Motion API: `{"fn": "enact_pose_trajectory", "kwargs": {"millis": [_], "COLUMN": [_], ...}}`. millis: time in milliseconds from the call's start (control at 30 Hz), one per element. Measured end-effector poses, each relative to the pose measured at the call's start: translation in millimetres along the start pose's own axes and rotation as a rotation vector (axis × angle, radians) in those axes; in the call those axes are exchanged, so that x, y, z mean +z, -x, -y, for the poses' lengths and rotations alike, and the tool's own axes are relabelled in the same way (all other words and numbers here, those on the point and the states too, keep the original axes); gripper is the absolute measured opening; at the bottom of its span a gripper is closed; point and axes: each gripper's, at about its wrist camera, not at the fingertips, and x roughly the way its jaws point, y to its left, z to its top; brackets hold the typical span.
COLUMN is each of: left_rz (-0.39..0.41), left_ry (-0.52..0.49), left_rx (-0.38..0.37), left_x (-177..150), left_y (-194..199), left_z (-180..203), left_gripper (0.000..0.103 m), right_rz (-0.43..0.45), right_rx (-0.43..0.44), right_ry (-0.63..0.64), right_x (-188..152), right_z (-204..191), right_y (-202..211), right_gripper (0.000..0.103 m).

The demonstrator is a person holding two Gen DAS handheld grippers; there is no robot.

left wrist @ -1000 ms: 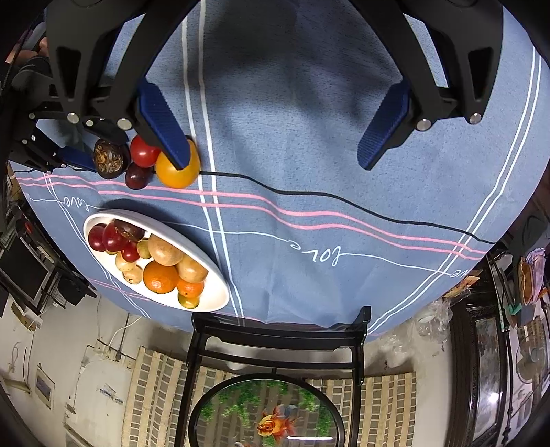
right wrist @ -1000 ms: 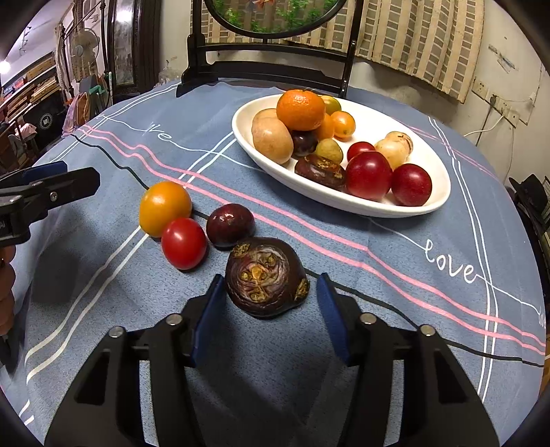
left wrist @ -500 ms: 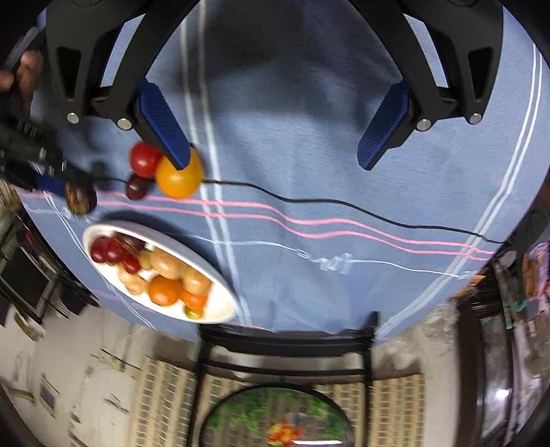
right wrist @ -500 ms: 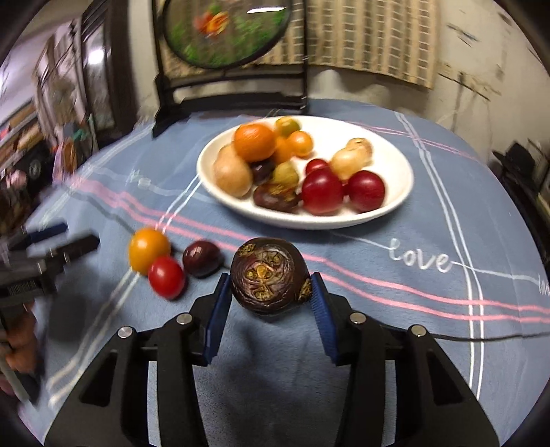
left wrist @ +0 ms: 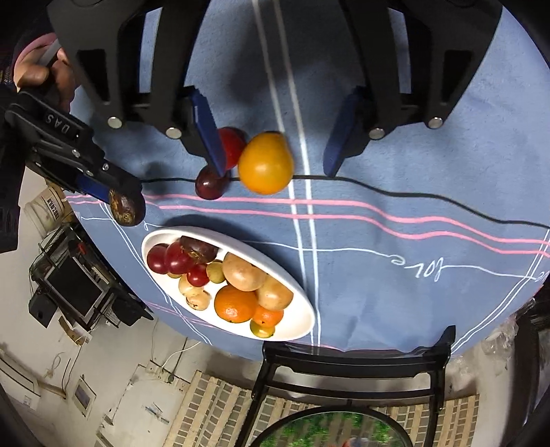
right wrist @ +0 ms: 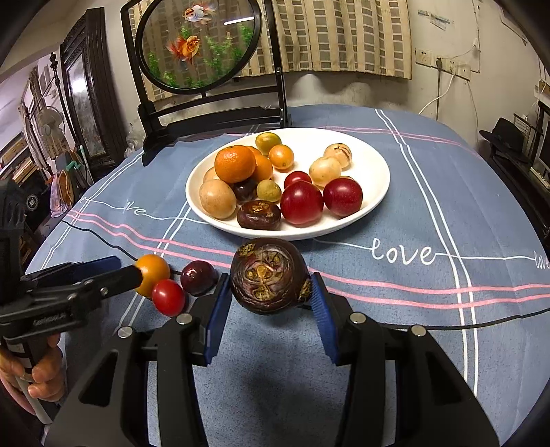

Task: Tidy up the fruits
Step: 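Lift the dark purple fruit with the right tool while the left tool grasps the orange, then carry the dark fruit and orange over the white plate and open both tools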

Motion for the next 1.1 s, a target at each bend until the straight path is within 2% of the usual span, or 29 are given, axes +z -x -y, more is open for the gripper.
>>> {"fn": "enact_pose_trajectory", "kwargs": {"millis": [233, 533, 633, 867, 1100], "left_rz": [-0.019, -0.072, -0.076, -0.027, 0.028], "left_ry": [-0.009, 0.065, 0.076, 0.004, -0.009], "left_rx": [-0.016, -0.019, -0.021, 0.067, 0.095], "left_x": [5.7, 8.9, 8.9, -2.5, -10.5], "left_y": [-12.1, -25.3, -26.0, -12.4, 9.5], "left_z": [11.1, -0.5, -1.8, 9.5, 9.5], "left_gripper": [0.050, 0.047, 0.041, 0.038, 0.038], "right_rz": [-0.007, -0.002, -0.007, -0.006, 0.014], "right_rx": [-0.005, -0.008, -0.011, -0.011, -0.013], "right_ry": [0.002, 0.008, 0.010, 0.010, 0.022], "right_x": [-0.1, 0.1, 0.1, 0.2, -1.1], "right_z": [-0.3, -1.3, -1.9, -1.9, -3.0], "right_y": [-1.1, -1.0, -1.9, -1.8, 1.3], "right_gripper": [0.047, 0.047, 0.046, 0.046, 0.047]}}
